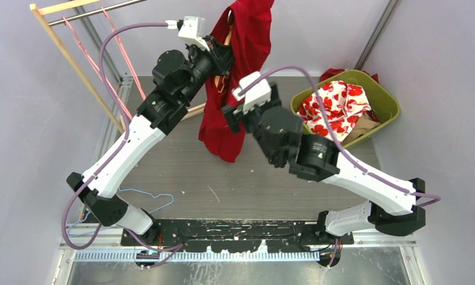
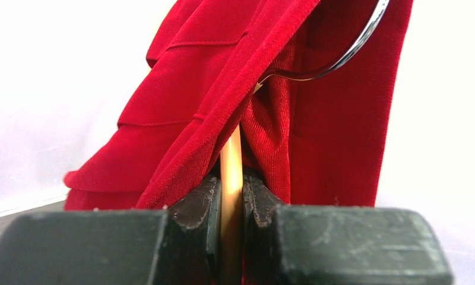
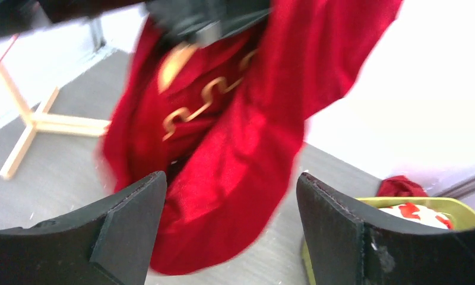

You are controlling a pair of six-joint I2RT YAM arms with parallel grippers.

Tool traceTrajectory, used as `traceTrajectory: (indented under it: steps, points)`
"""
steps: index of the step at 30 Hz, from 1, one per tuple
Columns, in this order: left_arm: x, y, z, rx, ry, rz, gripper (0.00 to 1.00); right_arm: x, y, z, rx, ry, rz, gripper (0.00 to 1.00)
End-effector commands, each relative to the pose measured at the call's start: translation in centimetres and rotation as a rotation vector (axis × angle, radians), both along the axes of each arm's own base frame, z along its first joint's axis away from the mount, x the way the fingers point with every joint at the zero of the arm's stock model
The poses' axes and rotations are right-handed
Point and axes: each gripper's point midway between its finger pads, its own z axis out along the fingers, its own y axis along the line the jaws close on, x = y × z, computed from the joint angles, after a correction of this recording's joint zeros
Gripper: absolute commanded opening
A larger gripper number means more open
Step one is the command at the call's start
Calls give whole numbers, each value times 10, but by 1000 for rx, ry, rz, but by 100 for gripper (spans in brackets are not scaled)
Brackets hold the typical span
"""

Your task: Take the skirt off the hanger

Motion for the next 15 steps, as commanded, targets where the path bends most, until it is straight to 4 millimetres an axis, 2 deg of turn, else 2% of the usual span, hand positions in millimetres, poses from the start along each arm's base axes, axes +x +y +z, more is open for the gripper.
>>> traceTrajectory:
  steps: [1,4,7,15]
  points:
    - [-48,21,81,-87,-217,-79,0,17,-38,50,41,-70,-85,82]
    - [-53,20,73,-59,-216,-102,0,31,-48,55,23,-81,-136,77]
    - [-57,19,65,-20,-206,-122,0,44,-54,59,28,-85,-166,76]
    - [-54,18,42,37,-176,-116,0,57,-30,69,19,-87,-100,77]
